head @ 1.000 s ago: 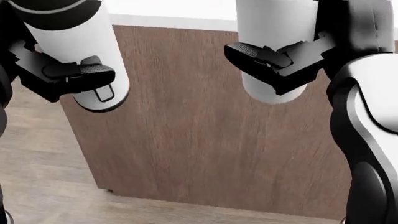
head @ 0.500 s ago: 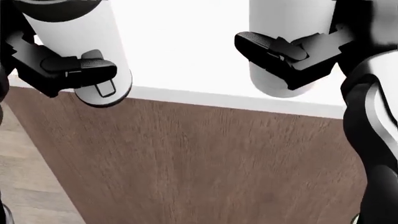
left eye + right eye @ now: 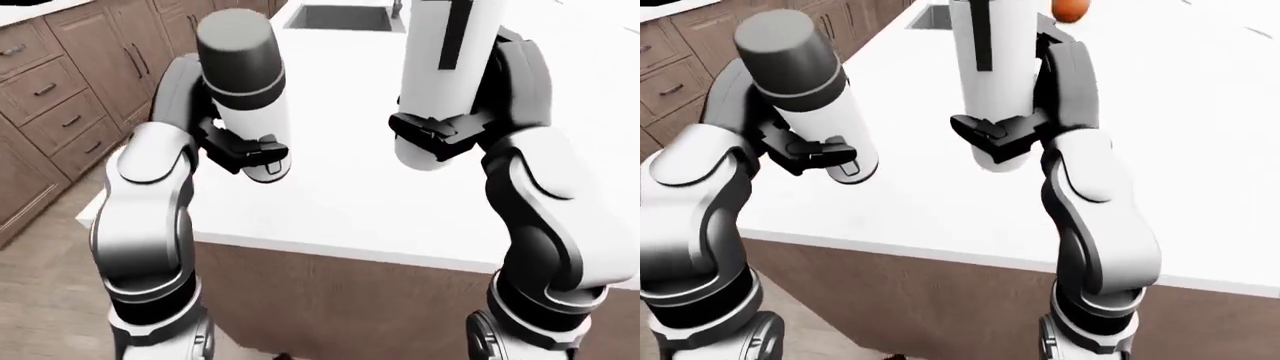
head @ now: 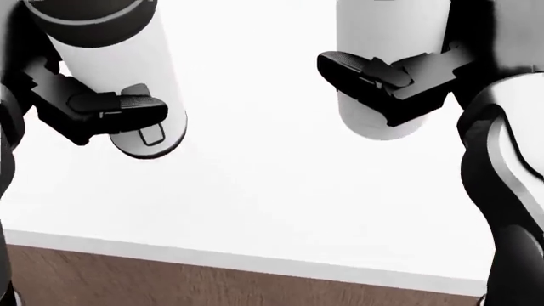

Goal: Move the drinks to the dining counter.

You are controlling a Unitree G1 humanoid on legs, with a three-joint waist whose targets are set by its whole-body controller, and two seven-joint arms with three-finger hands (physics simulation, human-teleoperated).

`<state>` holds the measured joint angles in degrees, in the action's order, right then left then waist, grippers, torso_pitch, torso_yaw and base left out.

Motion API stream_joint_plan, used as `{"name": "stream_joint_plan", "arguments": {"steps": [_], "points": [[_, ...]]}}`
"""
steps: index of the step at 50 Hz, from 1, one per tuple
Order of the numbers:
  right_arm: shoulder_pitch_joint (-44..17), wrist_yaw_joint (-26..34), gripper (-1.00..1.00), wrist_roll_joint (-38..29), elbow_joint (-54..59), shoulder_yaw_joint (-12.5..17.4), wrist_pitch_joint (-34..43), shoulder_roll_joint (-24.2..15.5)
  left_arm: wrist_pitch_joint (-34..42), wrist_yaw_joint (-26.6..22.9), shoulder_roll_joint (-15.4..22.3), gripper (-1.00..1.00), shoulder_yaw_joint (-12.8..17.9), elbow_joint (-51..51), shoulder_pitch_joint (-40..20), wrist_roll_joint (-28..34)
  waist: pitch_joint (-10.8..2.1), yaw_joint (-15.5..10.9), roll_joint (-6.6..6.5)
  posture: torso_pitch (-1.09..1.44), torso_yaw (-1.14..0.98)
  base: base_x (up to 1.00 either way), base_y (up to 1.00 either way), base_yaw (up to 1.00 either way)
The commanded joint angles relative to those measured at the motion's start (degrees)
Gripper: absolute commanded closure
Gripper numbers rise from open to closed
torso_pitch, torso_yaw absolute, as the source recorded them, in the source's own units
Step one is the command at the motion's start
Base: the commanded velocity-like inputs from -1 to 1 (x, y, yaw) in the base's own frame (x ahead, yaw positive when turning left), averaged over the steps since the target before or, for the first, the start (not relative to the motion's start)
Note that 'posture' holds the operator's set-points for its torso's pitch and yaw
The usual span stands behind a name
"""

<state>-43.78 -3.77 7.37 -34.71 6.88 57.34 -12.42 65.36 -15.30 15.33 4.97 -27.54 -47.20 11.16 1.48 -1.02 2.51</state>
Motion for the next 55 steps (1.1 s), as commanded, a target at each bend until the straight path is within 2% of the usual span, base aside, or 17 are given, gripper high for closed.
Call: {"name": "stream_joint_plan", "arguments": {"steps": [1, 2, 3, 4, 5, 7, 9, 12, 14, 16, 22, 26, 31, 40, 55], "points": [[-1.74, 0.33, 1.0, 0.06, -2.15, 0.06, -2.75, -0.33, -1.53, 0.55, 0.67, 1.0, 0.64, -2.35, -1.55, 1.03, -1.27, -0.32, -0.06, 0.0, 0.0, -0.2, 0.1, 0.0], [-1.9, 0.45, 1.0, -0.08, -1.93, 0.16, -2.83, -0.47, -1.95, 0.58, 0.51, 1.0, 0.43, -2.09, -1.36, 1.14, -0.52, -0.1, -1.21, 0.0, 0.0, 0.0, 0.0, 0.0], [-2.13, 0.53, 1.0, -0.1, -2.0, 0.26, -2.54, -0.55, -2.24, 0.54, 0.42, 1.0, 0.44, -1.74, -1.5, 1.17, 0.89, 0.22, -2.16, 0.0, 0.0, 0.0, 0.0, 0.0], [-2.38, 0.55, 1.0, -0.11, -2.1, 0.31, -2.26, -0.58, -2.13, 0.46, 0.41, 1.0, 0.42, -1.73, -1.7, 1.23, 0.65, 0.62, -3.88, 0.0, 0.0, 0.0, 0.0, 0.0], [-2.46, 0.61, 1.0, -0.18, -2.1, 0.32, -2.26, -0.66, -2.09, 0.38, 0.39, 1.0, 0.38, -1.89, -1.6, 1.32, -0.43, 0.55, -6.43, 0.0, 0.0, 0.0, 0.0, 0.0], [-2.48, 0.63, 1.0, -0.36, -2.37, 0.23, -1.99, -0.7, -1.68, 0.21, 0.36, 1.0, 0.37, -2.33, -1.5, 1.5, 0.52, 0.06, -4.03, 0.0, 0.0, 0.0, 0.0, 0.0], [-2.44, 0.73, 1.0, -0.42, -2.2, 0.41, -2.31, -0.65, -1.67, 0.14, 0.32, 1.0, 0.36, -2.34, -1.43, 1.67, 0.35, 0.1, -2.84, 0.0, 0.0, 0.0, 0.0, 0.0], [-2.38, 0.65, 1.0, -0.73, -1.34, 0.53, -2.72, -0.7, -1.71, 0.02, 0.23, 1.0, 0.36, -2.29, -1.44, 1.88, 0.75, 0.29, -1.31, 0.0, 0.0, 0.0, 0.0, 0.0], [-1.6, 0.35, 1.0, -1.56, 2.12, 0.35, -6.85, -0.23, -2.2, 0.06, 0.0, 1.0, 0.4, -2.0, -1.22, 1.92, 0.6, 0.0, 0.67, 0.0, 0.0, 0.0, 0.0, 0.0], [-0.82, -0.24, 1.0, -1.66, 4.16, 0.78, -9.84, 0.43, -2.1, -0.06, -0.04, 1.0, 0.3, -2.21, -1.09, 2.03, 0.71, 0.1, -0.17, 0.0, 0.0, 0.0, 0.0, 0.0], [1.4, -2.83, 1.0, -2.77, 11.7, -0.12, -18.28, 2.18, -2.53, -0.1, -0.24, 1.0, 0.34, -1.78, -1.1, 2.15, -0.79, 0.43, -1.44, 0.0, 0.0, 0.0, 0.0, 0.0], [1.09, -4.78, 1.0, -3.42, 15.06, -0.39, -19.35, 2.62, -2.83, -0.14, -0.1, 1.0, 0.56, -1.3, -1.26, 2.1, -1.28, 0.69, -1.86, 0.0, 0.0, 0.0, 0.0, 0.0], [1.27, -5.36, 1.0, -4.58, 16.36, -1.44, -19.9, 3.03, -2.55, -0.17, -0.03, 1.0, 0.55, -1.59, -1.23, 2.13, -1.29, 0.7, -1.9, 0.0, 0.0, 0.0, 0.0, 0.0], [2.62, -6.84, 1.0, -6.25, 20.54, -1.61, -22.9, 4.72, -3.9, 0.08, -0.08, 1.0, 0.87, -0.84, -0.34, 1.92, -0.94, 0.86, -1.59, 0.0, 0.0, 0.0, 0.0, 0.0], [4.65, -7.61, 1.0, -5.97, 30.29, -1.64, -31.62, 5.52, -3.25, -0.26, -0.07, 1.0, 0.51, -1.62, -0.43, 2.06, -0.85, 0.86, -1.53, 0.0, 0.0, 0.0, 0.0, 0.0]]}}
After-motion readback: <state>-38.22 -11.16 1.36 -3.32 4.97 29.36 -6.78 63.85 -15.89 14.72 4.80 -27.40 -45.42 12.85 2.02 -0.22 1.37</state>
